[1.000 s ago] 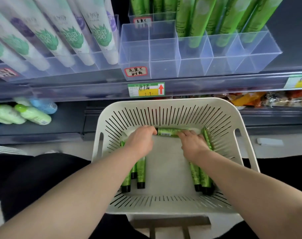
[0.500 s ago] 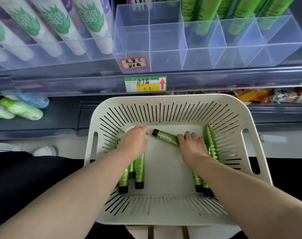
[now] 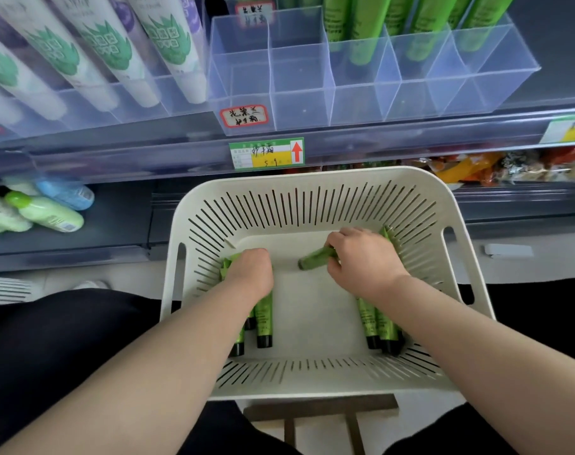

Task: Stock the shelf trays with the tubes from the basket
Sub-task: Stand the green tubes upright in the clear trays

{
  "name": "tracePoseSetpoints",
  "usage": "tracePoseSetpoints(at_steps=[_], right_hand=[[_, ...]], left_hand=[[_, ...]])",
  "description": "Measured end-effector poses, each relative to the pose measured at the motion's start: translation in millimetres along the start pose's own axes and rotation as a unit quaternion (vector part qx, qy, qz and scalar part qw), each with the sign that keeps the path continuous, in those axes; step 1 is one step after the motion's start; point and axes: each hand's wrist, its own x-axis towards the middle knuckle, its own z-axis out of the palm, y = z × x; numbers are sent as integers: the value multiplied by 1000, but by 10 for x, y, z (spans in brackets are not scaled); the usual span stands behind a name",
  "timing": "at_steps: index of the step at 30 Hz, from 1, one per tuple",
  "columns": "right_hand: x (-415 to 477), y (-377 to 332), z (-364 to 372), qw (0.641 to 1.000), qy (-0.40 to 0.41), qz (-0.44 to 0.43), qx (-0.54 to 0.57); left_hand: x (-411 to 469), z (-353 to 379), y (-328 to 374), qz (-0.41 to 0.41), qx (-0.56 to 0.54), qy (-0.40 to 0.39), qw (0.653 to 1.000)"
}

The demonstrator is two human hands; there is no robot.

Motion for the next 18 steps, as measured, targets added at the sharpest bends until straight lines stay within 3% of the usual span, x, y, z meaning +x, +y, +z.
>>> tracePoseSetpoints(at_steps=[7, 14, 18], right_hand=[[-123, 88, -116, 997, -66, 9, 50], [-129, 152, -56, 996, -57, 12, 72], [-135, 141, -56, 995, -55, 11, 83]], left_hand=[[-27, 297, 131, -22, -10, 23, 999], [-29, 422, 216, -60, -30, 12, 998], [-18, 419, 267, -20, -29, -18, 999]])
